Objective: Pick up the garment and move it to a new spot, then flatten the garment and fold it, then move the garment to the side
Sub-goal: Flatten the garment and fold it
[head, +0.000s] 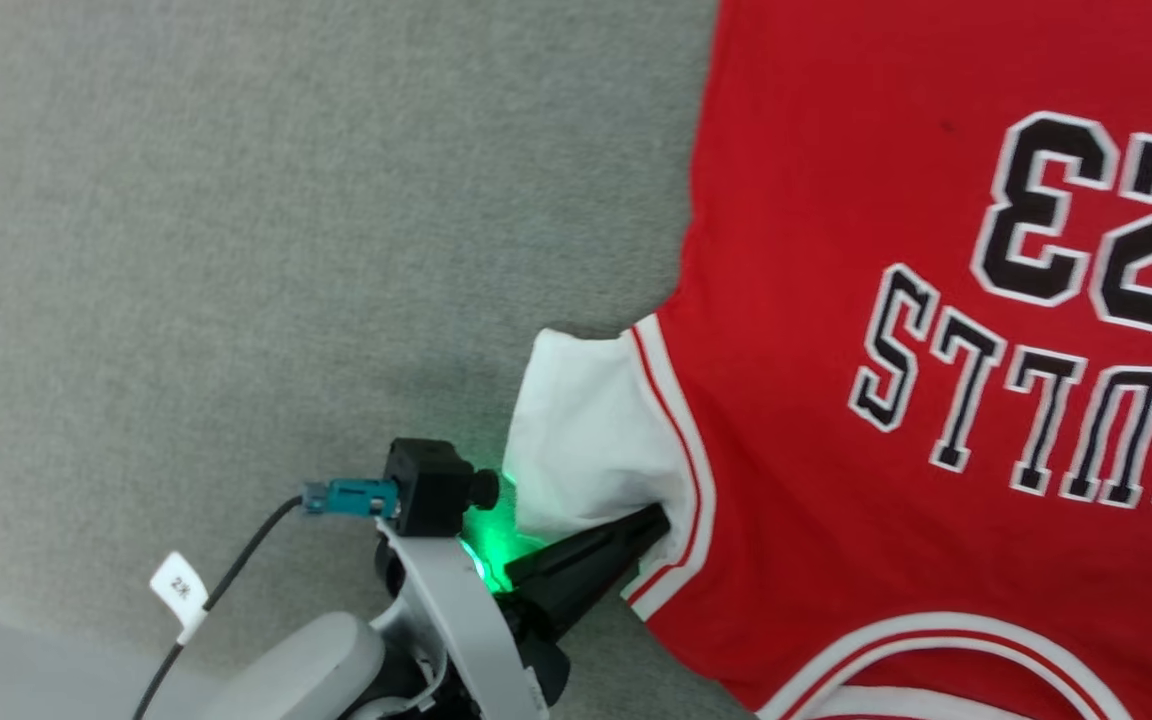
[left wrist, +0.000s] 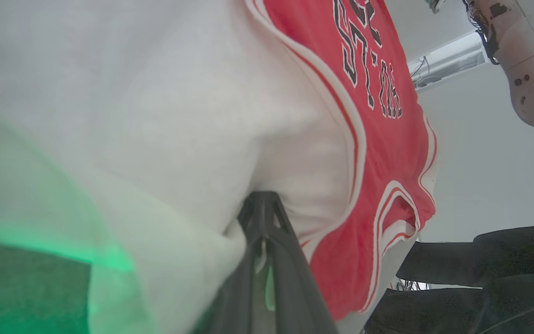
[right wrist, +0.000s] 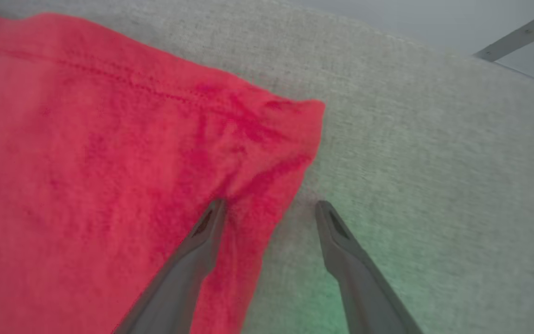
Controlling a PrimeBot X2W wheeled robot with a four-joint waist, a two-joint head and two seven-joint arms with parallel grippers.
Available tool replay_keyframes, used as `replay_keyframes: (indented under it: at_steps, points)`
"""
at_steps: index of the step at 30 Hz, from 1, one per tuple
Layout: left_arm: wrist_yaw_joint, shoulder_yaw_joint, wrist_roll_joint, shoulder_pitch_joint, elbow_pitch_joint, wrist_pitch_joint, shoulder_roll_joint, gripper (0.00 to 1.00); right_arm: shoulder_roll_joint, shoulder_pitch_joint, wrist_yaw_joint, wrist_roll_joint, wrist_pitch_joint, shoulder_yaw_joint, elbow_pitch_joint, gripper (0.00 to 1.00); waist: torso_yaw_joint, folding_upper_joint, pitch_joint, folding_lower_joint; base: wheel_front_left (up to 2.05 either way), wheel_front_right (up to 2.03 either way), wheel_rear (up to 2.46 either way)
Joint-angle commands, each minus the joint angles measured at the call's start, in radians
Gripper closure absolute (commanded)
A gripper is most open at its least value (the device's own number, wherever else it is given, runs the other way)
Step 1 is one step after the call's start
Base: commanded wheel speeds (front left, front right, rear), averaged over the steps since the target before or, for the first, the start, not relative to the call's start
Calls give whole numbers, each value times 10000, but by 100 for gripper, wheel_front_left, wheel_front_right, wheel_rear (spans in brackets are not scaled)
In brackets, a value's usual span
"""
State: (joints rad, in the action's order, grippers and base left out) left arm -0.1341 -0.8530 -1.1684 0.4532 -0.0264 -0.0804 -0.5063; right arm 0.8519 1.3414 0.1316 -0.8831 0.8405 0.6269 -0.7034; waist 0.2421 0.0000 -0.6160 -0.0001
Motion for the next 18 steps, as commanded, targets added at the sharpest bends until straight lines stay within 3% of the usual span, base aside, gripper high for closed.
replay_keyframes:
  at_steps: [1, 2, 3, 4, 6, 11, 18]
  points:
    - [113, -356, -104, 75, 751, -50, 438, 100, -180, 166, -17, 98, 179, 146, -276, 0, 495, 0, -538, 1, 0, 0, 0]
    - [112, -400, -139, 126, 768, -27, 426, 100, -295, 135, -17, 93, 299, 223, -412, 0, 490, 0, -554, 1, 0, 0, 0]
    - [118, -430, -173, 178, 799, -10, 399, 100, -399, 82, -16, 42, 415, 324, -449, 9, 473, 0, -563, 1, 0, 0, 0]
    - [130, -457, -195, 239, 832, 35, 367, 100, -493, 74, -11, -27, 493, 401, -462, 53, 441, 0, -565, 1, 0, 0, 0]
    - [132, -477, -209, 326, 904, 155, 287, 100, -582, -3, -7, -158, 442, 519, -462, 100, 352, 0, -511, 1, 0, 0, 0]
    - [132, -499, -329, 423, 1019, 501, 23, 100, -150, -340, -10, -553, 35, 634, -258, 100, 49, 0, -43, 1, 0, 0, 0]
    - [125, -470, -583, 133, 815, 1009, -439, 100, 983, -1467, -17, -1262, -380, 1418, 1227, 100, -324, 0, 942, 1, 0, 0, 0]
